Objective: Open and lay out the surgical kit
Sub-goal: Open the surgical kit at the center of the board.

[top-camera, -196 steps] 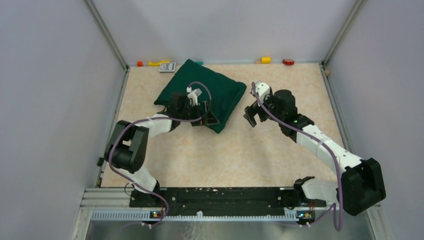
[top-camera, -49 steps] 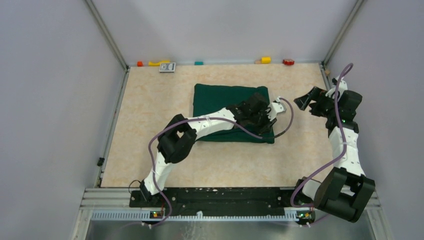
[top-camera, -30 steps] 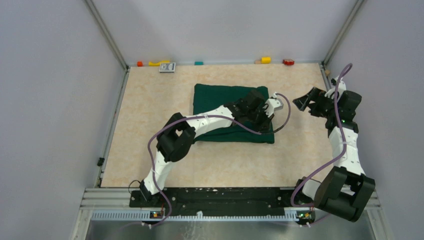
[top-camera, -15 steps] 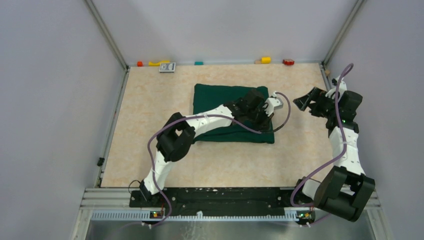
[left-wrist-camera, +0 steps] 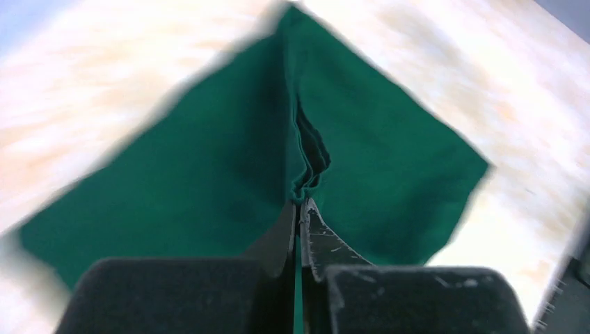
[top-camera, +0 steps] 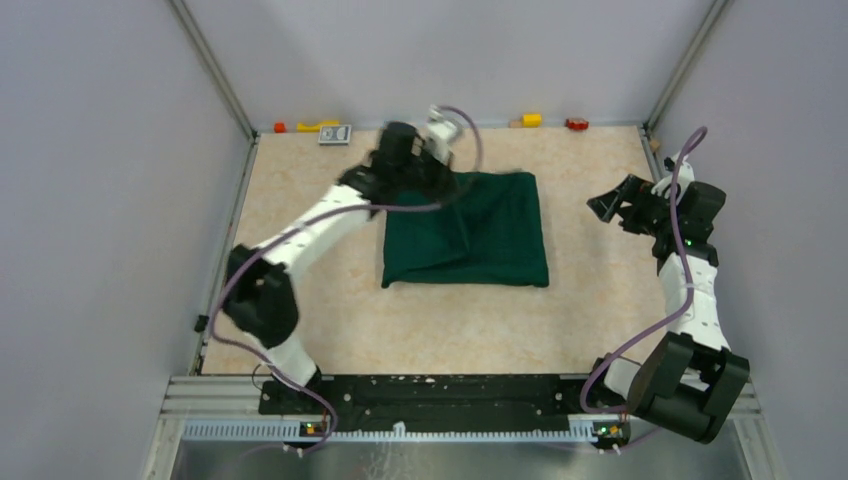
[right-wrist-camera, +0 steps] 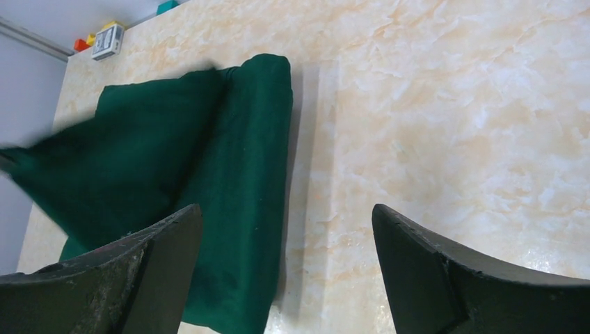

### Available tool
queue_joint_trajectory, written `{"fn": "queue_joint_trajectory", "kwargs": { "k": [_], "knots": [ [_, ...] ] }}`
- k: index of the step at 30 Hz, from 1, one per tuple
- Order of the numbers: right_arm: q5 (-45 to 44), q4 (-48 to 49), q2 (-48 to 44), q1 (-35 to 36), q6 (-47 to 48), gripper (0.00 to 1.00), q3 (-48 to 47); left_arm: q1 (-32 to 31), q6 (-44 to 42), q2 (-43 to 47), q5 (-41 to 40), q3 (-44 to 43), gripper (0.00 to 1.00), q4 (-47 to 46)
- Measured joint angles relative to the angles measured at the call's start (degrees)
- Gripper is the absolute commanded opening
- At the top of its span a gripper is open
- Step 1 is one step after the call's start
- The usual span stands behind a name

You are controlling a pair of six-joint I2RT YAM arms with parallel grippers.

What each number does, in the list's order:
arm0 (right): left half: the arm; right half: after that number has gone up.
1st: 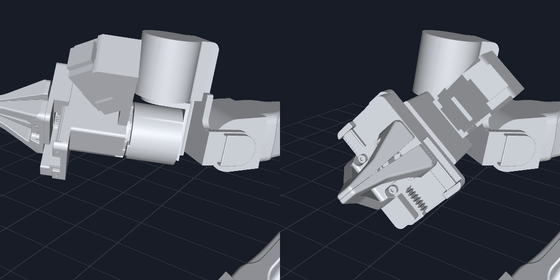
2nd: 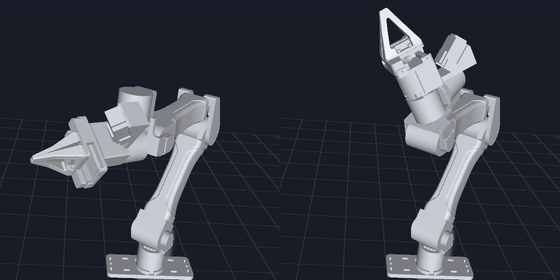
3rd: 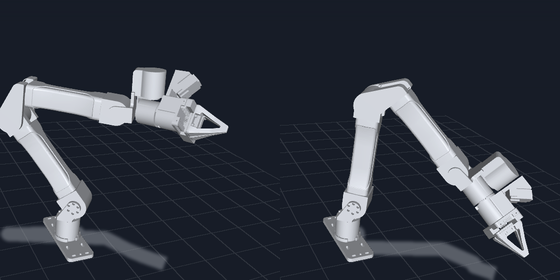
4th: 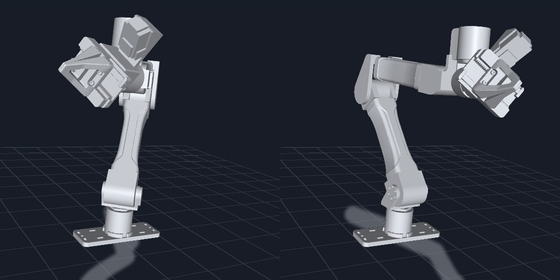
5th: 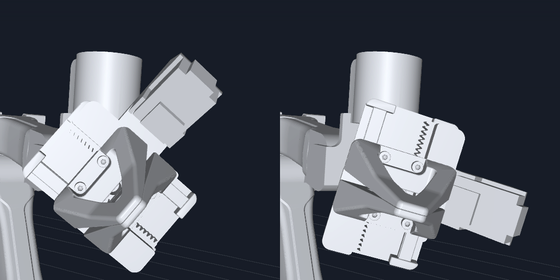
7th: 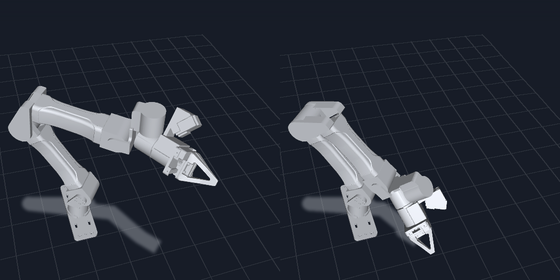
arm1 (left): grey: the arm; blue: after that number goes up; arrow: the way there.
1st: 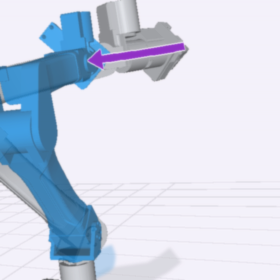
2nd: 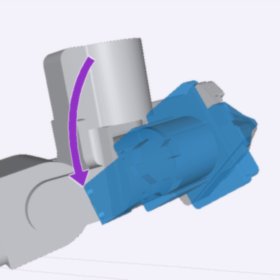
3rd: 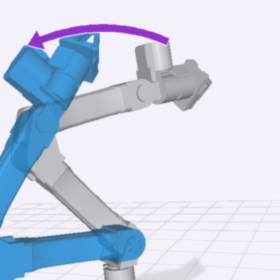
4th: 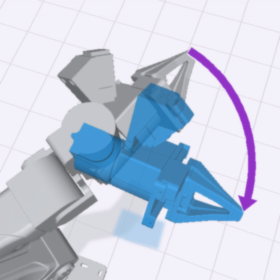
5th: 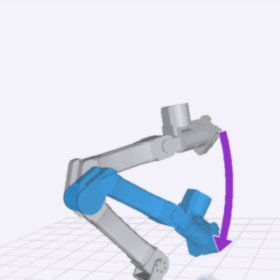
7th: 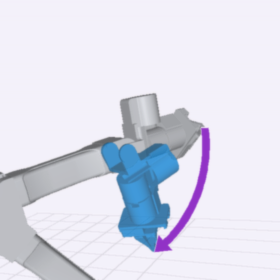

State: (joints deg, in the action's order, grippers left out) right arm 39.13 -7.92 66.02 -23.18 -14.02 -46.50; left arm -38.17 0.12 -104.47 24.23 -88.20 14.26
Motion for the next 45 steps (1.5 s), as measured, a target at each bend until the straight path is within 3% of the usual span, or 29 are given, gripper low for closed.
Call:
{"fn": "queue_joint_trajectory", "kwargs": {
  "k": [6, 7, 9, 10, 11, 15, 19, 24, 31, 37, 45],
  "knots": [
    [1.33, -0.26, -1.03, -0.09, 0.35, 0.9, -0.02, 22.69, -6.62, 32.76, -18.73, 14.6, 0.03, -0.2],
    [1.64, -0.24, -1.31, -0.09, 0.33, 0.9, -0.02, 26.21, -9.03, 39.1, -23.76, 18.34, 0.17, -1.42],
    [2.25, -0.22, -1.77, -0.09, 0.35, 0.9, -0.02, 32.44, -14.4, 49.64, -32.3, 26.43, 0.72, -4.55],
    [2.58, -0.22, -1.92, -0.07, 0.37, 0.9, -0.02, 36.02, -17.59, 54.93, -36.26, 31.3, 0.91, -7.06],
    [2.78, -0.22, -2.01, 0.24, 0.42, 0.9, -0.02, 40.02, -20.63, 59.69, -39.85, 36.89, 0.98, -9.9],
    [2.45, -0.44, -2.16, 2.56, 1.18, 0.9, -0.04, 49.31, -29.4, 67.52, -47.74, 53.31, 0.99, -14.32],
    [-0.57, -1.31, -2.32, 11.47, 4.33, 0.9, -0.35, 50.64, -34.14, 67.6, -50.49, 58.82, 0.99, -12.39],
    [-6.12, -1.46, -2.21, 30.84, 11.06, 0.9, -2.21, 50.75, -31.61, 64.83, -47.89, 54.27, 0.99, -8.72],
    [-17.09, 0.83, 7.69, 58.77, 20.06, 0.89, -8.55, 50.8, -21.81, 59.71, -32.94, 45.62, 0.99, -1.14],
    [-22.6, 0.63, 20.31, 70.73, 22.56, 0.86, -13.62, 50.8, -16.24, 57.29, -22.43, 42.86, 0.99, 2.23],
    [-24.22, 0.79, 30.45, 76.3, 21.86, 0.77, -20.52, 50.8, -12.72, 57.51, -17.4, 41.75, 0.99, 2.91]
  ]
}}
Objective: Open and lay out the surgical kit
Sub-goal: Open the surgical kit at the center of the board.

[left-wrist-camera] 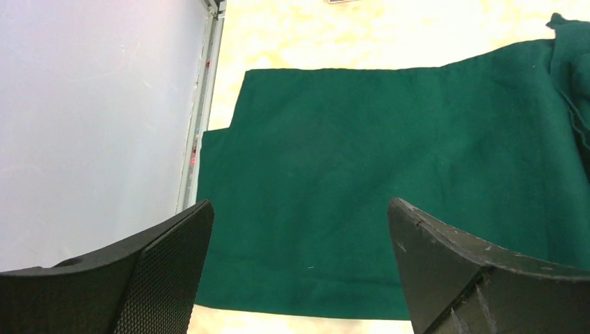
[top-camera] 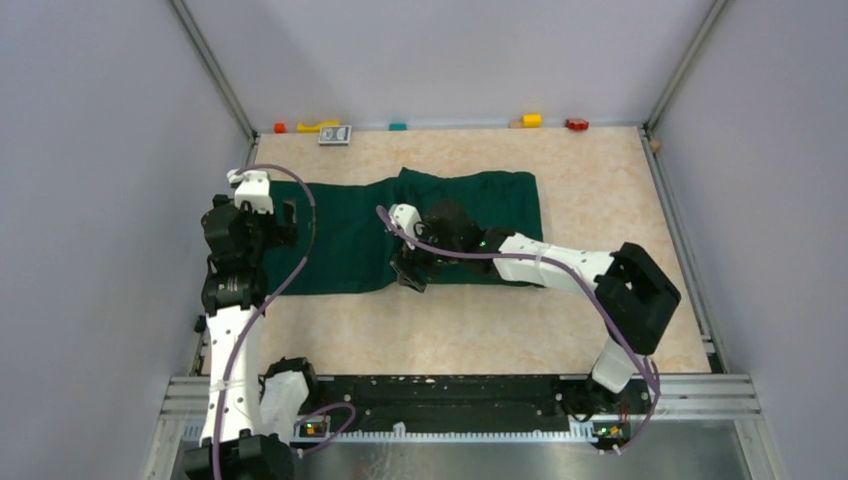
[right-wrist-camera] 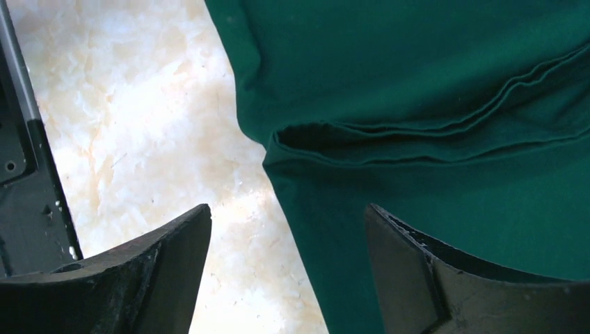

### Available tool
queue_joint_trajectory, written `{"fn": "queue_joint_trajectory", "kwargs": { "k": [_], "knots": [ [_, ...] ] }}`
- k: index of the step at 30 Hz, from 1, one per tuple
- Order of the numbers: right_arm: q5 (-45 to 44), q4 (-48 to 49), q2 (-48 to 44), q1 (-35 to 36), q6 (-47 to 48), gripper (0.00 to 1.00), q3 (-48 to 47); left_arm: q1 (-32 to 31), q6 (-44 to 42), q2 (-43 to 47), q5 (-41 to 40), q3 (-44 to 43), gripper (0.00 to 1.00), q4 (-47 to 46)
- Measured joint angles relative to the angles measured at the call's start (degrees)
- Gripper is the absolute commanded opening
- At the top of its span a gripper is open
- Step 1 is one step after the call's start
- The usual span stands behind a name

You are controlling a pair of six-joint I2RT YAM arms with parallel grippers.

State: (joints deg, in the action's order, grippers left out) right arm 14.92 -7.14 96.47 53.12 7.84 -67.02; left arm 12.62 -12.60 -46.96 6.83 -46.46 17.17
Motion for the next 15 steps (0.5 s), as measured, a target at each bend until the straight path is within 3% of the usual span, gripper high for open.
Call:
{"fn": "queue_joint_trajectory", "kwargs": {
  "k": [15],
  "knots": [
    [2.97, 0.17, 9.31, 0.15, -5.22, 0.72, -7.89, 0.0, 3.58, 1.05, 3.85, -0.48, 0.99, -0.94]
  ]
}}
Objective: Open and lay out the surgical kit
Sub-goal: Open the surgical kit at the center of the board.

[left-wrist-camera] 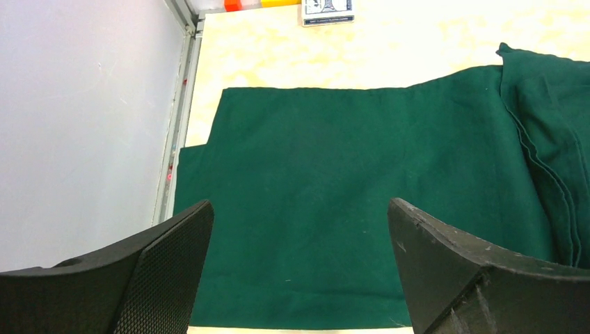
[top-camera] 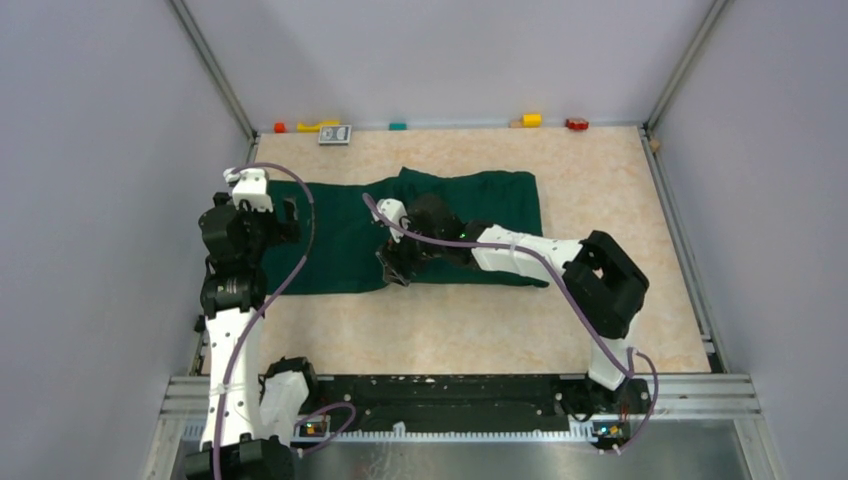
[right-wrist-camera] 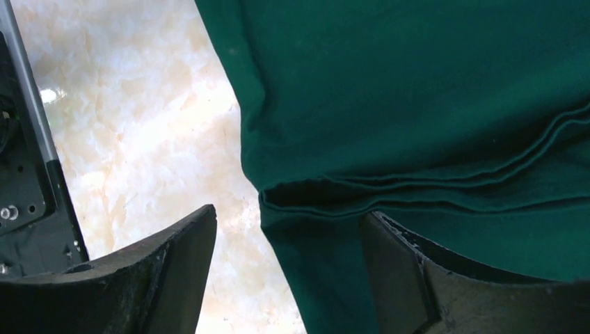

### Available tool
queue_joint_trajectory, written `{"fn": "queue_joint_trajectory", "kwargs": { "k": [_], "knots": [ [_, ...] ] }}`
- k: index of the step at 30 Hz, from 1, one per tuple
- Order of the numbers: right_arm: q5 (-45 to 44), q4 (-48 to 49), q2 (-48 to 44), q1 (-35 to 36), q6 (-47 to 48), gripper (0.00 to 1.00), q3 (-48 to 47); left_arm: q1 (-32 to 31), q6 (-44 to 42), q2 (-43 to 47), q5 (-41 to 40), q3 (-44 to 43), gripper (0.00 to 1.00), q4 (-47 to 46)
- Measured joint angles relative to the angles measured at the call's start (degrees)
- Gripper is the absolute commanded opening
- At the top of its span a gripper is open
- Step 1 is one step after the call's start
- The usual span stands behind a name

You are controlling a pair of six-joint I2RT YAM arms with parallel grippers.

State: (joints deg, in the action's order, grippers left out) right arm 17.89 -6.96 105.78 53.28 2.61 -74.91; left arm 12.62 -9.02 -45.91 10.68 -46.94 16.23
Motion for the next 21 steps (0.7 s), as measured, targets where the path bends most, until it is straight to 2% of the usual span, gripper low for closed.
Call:
{"fn": "queue_joint_trajectory", "kwargs": {
  "k": [13, 16, 18, 21],
  "knots": [
    [-2.4, -2.1, 3.8, 0.31, -1.75, 0.41, -5.57, 0.0, 0.61, -0.66, 1.51, 0.0, 0.99, -1.66],
    [-3.3, -2.56, 3.8, 0.31, -1.75, 0.37, -5.84, 0.0, 0.61, -0.72, 1.75, 0.0, 0.99, -2.08],
    [-3.54, -2.73, 3.8, 0.31, -1.75, 0.36, -5.84, 0.0, 0.61, -0.76, 1.95, 0.0, 0.99, -2.4],
    [-3.96, -2.99, 3.8, 0.31, -1.75, 0.42, -5.86, 0.0, 0.61, -0.79, 1.97, 0.0, 0.99, -2.54]
  ]
}}
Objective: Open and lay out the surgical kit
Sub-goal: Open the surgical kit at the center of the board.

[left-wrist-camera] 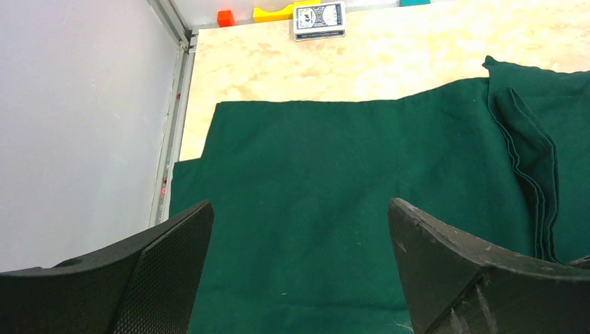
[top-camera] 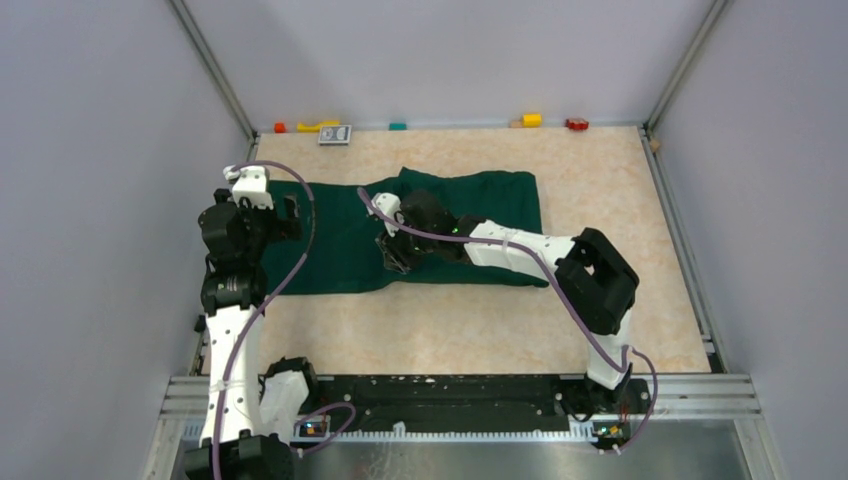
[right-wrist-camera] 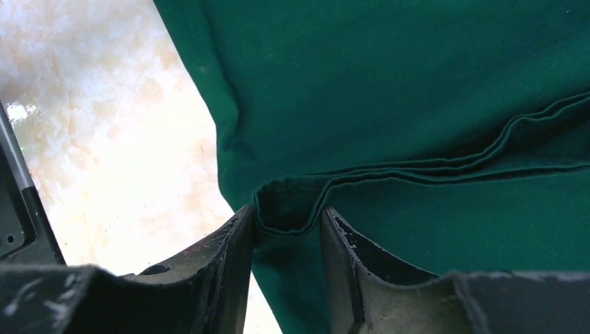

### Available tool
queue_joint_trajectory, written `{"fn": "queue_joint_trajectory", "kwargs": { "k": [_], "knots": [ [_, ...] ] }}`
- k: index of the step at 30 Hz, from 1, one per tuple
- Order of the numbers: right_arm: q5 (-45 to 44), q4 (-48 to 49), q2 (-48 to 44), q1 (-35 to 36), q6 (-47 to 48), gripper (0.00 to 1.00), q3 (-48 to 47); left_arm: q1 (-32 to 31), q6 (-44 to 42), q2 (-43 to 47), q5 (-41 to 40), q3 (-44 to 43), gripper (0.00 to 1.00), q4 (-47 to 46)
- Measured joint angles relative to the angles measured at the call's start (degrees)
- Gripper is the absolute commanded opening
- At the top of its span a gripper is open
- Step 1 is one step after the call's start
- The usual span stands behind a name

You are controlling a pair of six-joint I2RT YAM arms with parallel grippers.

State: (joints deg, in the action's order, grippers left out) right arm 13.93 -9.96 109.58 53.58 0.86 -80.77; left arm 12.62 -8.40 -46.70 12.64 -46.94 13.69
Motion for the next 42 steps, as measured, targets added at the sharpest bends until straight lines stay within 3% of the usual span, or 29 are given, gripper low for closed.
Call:
{"fn": "queue_joint_trajectory", "kwargs": {
  "k": [5, 9, 16, 26, 31, 36, 40, 42],
  "knots": [
    [-0.15, -0.31, 0.0, 0.0, -0.02, 0.52, -0.02, 0.0, 0.0, -0.11, 0.04, 0.0, 0.99, -0.04],
    [0.11, -0.44, 0.0, 0.0, -0.04, 0.5, -0.02, 0.0, 0.0, -0.17, 0.22, 0.0, 0.99, -0.09],
    [0.31, -0.79, 0.0, 0.04, -0.04, 0.35, -0.02, 0.0, 0.15, -0.72, 0.59, 0.0, 0.99, -0.17],
    [-0.31, -2.51, 0.37, -0.02, -1.03, 0.0, -1.53, 0.0, 0.17, -1.99, 1.53, -0.2, 0.99, -0.37],
    [-0.09, -5.31, -2.58, -2.03, -0.42, 0.0, -1.46, 0.0, -0.11, -3.87, 2.16, -1.49, 0.99, -0.35],
    [1.68, -7.56, -15.1, -11.69, 0.61, 0.0, 1.38, 0.0, -0.7, -5.79, 2.99, -4.07, 0.99, -0.7],
    [1.9, -8.22, -33.57, -27.98, 2.16, 0.0, 8.46, 0.0, -0.79, -7.43, 4.22, -5.7, 0.99, -1.92],
    [1.42, -8.11, -44.59, -39.89, 3.98, 0.0, 12.7, 0.0, -0.85, -7.85, 5.22, -5.84, 0.99, -2.51]
  ]
}}
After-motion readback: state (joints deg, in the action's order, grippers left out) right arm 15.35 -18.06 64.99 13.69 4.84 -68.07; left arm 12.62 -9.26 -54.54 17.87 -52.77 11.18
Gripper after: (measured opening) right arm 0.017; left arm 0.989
